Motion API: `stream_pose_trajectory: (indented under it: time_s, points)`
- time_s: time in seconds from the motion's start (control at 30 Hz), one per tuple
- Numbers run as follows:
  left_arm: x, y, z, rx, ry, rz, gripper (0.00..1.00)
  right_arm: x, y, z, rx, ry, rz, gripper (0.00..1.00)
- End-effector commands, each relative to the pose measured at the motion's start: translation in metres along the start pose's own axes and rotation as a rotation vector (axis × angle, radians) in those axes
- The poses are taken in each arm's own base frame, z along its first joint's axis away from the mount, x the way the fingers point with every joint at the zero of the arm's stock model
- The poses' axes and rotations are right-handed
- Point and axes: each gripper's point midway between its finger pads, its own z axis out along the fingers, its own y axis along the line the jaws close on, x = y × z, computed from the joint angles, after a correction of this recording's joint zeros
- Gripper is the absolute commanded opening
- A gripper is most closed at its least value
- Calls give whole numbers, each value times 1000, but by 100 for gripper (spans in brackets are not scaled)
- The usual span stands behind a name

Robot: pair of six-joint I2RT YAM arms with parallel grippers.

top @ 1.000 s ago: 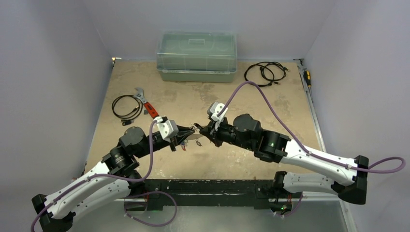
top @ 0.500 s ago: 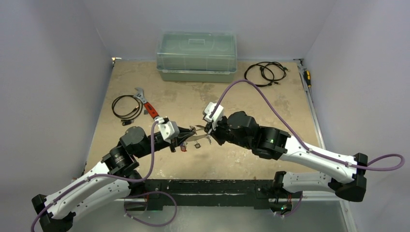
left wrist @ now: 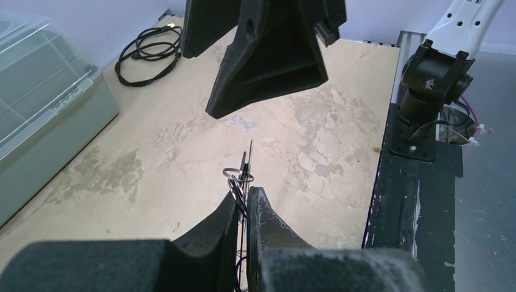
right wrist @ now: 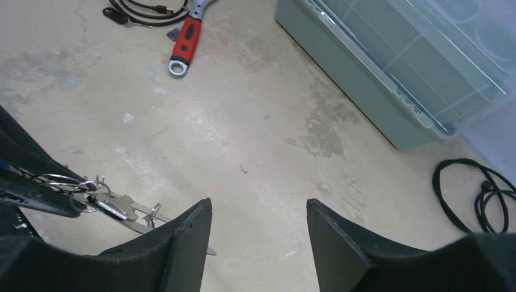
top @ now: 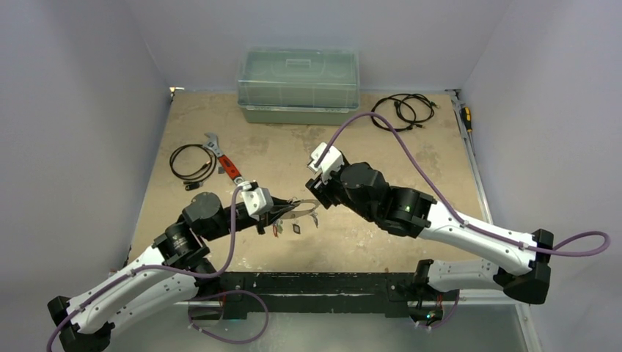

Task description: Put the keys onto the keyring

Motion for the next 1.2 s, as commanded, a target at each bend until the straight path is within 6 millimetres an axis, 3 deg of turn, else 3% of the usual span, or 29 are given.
stream_pose_trajectory:
  time_s: [0.0, 0.07, 0.2, 0.33, 0.4, 0.73, 1.17]
  points:
    - [-30, -3, -5, 23, -93, 45, 0, -28, -17, -9, 71, -87, 51, 62]
    - [-32, -6, -7, 42, -103, 54, 0, -39, -16, -21, 33, -162, 84, 63]
    - [-38, -21, -10, 125, -134, 80, 0, -55, -6, -63, -124, -361, 134, 69]
    - [-45, -40, -13, 235, -172, 111, 0, -53, 48, -102, -478, -465, 53, 73]
    - [-48, -48, -15, 282, -179, 127, 0, -50, 62, -108, -569, -455, 29, 74]
    - [-53, -66, -26, 394, -209, 193, 0, -38, 101, -92, -752, -385, -67, 69]
    - [-47, -67, -23, 402, -198, 199, 0, -38, 117, -75, -811, -373, -82, 50]
